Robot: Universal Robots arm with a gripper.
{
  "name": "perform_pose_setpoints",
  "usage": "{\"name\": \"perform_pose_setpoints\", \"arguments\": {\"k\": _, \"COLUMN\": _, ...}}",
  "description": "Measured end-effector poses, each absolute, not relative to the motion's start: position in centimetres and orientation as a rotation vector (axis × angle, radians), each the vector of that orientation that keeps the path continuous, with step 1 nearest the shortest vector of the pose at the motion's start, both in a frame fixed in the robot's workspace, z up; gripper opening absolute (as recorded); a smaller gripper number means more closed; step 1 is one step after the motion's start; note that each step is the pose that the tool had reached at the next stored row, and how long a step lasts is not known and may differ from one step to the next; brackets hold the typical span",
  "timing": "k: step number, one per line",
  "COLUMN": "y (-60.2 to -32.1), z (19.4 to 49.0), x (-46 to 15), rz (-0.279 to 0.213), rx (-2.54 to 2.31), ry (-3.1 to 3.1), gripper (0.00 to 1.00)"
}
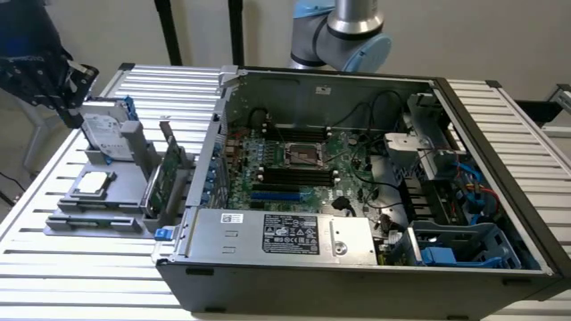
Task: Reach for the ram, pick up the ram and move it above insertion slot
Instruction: 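Reach for the ram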
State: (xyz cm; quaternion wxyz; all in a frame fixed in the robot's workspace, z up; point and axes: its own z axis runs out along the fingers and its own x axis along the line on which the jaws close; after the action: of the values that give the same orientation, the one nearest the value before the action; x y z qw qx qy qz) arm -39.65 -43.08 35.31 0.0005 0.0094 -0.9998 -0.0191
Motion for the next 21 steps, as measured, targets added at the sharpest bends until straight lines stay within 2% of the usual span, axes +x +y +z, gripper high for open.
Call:
{"name": "perform_pose_setpoints", "arguments": {"k": 15, "y": -49.5, "z": 35.3, "x": -39.6, "rz": -0.044, "rx": 0.029, "ry": -3.136, "gripper": 0.11}}
{"name": "perform_pose_setpoints", "arguments": {"k": 21, "y": -50.1, "z": 35.3, "x": -39.6, "rz": -0.041, "rx": 0.029, "ry": -3.135, "gripper": 0.11}}
